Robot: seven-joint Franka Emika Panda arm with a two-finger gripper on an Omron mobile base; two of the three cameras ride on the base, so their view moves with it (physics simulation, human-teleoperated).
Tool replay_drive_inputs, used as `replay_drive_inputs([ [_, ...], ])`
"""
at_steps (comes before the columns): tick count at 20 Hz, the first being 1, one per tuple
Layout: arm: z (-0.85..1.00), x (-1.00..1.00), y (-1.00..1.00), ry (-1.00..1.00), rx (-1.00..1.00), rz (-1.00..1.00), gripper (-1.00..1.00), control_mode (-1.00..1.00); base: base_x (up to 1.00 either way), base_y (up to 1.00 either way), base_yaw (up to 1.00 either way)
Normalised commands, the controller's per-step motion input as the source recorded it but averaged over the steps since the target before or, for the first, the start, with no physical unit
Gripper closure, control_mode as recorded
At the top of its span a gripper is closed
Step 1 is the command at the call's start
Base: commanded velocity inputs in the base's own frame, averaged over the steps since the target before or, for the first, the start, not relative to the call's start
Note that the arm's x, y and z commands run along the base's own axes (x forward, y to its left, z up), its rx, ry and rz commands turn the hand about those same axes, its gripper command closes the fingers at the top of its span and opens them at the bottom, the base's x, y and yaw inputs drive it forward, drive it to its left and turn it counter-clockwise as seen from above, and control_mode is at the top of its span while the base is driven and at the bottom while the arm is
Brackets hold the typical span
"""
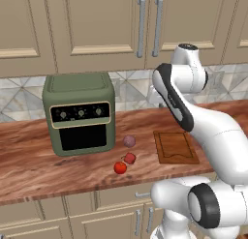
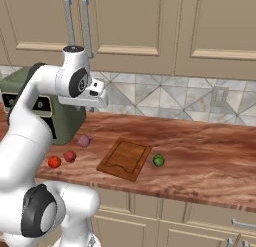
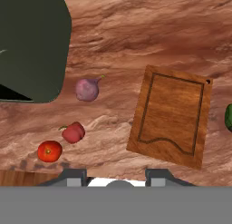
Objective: Place the avocado, onion, tomato, and bell pepper on the cutting board.
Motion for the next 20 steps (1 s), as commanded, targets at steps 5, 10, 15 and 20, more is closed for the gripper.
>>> replay_drive_inputs([
  [5, -0.06, -0.37, 0.15, -0.02, 0.00, 0.00, -1.00, -1.00, 0.00, 0.00, 0.00],
  [10, -0.14, -0.59, 0.58, 0.00, 0.00, 0.02, -1.00, -1.00, 0.00, 0.00, 0.00],
  [15, -0.08, -0.35, 0.62, 0.00, 0.00, 0.01, -1.00, -1.00, 0.00, 0.00, 0.00],
  [20, -0.17, -0.22, 0.54, 0.00, 0.00, 0.00, -1.00, -1.00, 0.00, 0.00, 0.00],
])
